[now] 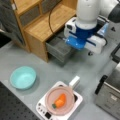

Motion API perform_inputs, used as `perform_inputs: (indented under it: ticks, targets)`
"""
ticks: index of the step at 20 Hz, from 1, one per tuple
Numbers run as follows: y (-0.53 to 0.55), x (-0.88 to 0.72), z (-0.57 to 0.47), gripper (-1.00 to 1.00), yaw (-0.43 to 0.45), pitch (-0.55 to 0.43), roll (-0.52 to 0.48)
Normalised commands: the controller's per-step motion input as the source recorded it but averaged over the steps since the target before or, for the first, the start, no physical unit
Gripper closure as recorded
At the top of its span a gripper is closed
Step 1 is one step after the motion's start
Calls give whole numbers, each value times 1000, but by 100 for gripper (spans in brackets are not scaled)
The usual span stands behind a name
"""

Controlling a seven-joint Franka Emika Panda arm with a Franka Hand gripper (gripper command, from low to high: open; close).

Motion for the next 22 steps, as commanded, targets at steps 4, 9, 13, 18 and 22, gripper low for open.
perform_inputs:
  ticks: [4, 9, 13, 18, 22]
  targets:
    - [230, 55, 6, -100, -160, -67, 91]
    - [237, 92, 27, -100, -158, -45, 103]
    - [187, 118, 64, -100, -130, -35, 82]
    - [57, 141, 151, -100, -72, -15, 42]
    - [-86, 202, 267, -100, -8, 21, 20]
